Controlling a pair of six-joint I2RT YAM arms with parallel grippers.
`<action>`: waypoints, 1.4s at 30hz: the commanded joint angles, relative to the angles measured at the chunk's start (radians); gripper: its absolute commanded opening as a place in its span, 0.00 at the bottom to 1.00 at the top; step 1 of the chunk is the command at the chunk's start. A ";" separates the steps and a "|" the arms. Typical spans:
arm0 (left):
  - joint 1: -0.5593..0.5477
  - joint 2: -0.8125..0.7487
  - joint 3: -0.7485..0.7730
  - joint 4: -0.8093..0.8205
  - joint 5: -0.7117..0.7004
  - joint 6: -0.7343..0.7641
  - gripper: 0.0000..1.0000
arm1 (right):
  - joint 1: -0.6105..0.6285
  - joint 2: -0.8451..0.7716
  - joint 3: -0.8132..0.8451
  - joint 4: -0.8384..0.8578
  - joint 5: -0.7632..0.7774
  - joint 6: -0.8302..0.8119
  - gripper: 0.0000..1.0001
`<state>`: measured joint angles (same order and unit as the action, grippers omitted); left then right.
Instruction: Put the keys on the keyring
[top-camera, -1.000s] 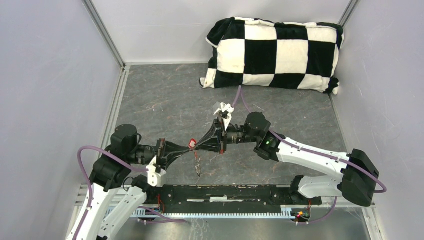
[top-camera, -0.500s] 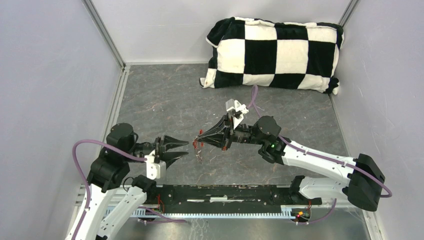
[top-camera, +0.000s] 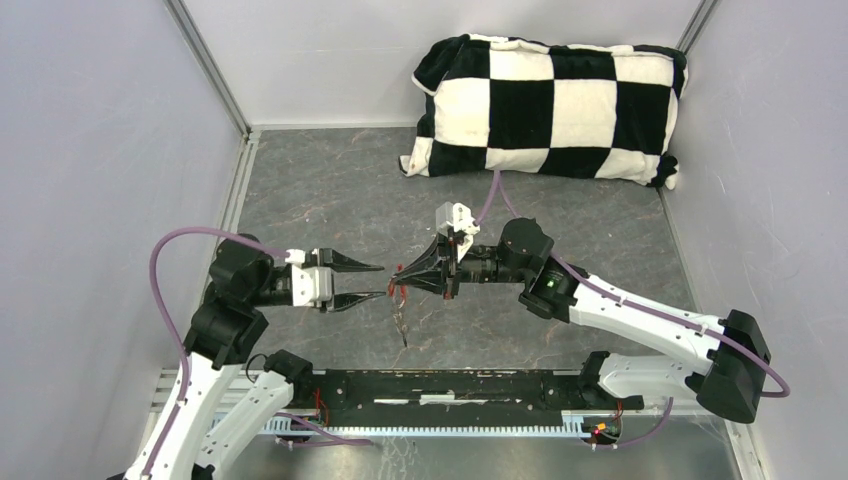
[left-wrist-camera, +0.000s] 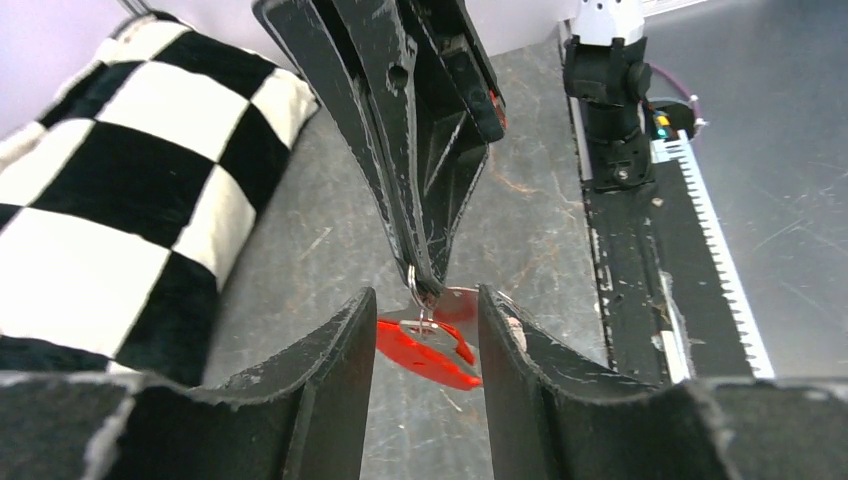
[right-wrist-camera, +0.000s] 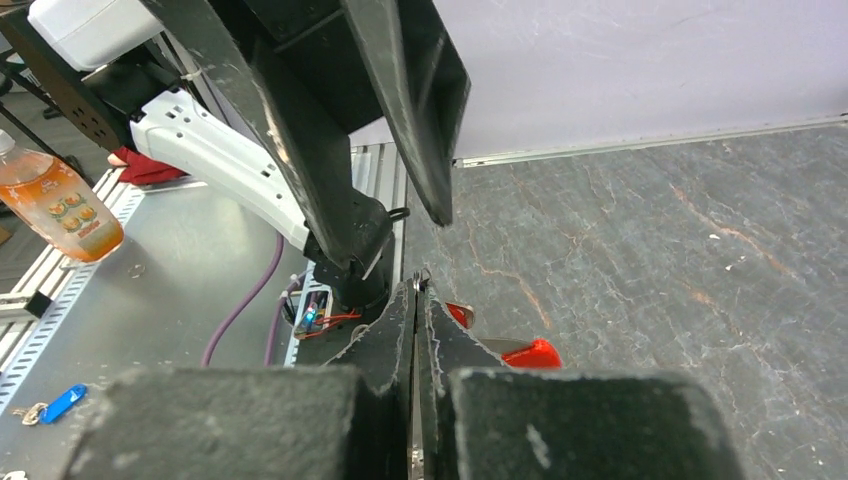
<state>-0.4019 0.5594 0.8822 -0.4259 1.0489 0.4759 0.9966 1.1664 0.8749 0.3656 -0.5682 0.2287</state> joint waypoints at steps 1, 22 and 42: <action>-0.005 0.022 -0.004 -0.033 0.044 -0.087 0.48 | 0.002 0.001 0.056 0.001 -0.025 -0.049 0.01; -0.005 0.007 -0.074 -0.016 0.016 -0.110 0.41 | 0.031 0.027 0.057 0.084 -0.036 -0.019 0.00; -0.005 0.014 -0.082 -0.056 0.032 -0.121 0.33 | 0.047 0.018 0.050 0.095 -0.016 -0.032 0.01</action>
<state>-0.4019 0.5732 0.8074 -0.4702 1.0645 0.3779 1.0386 1.2098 0.8860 0.3813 -0.5900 0.2031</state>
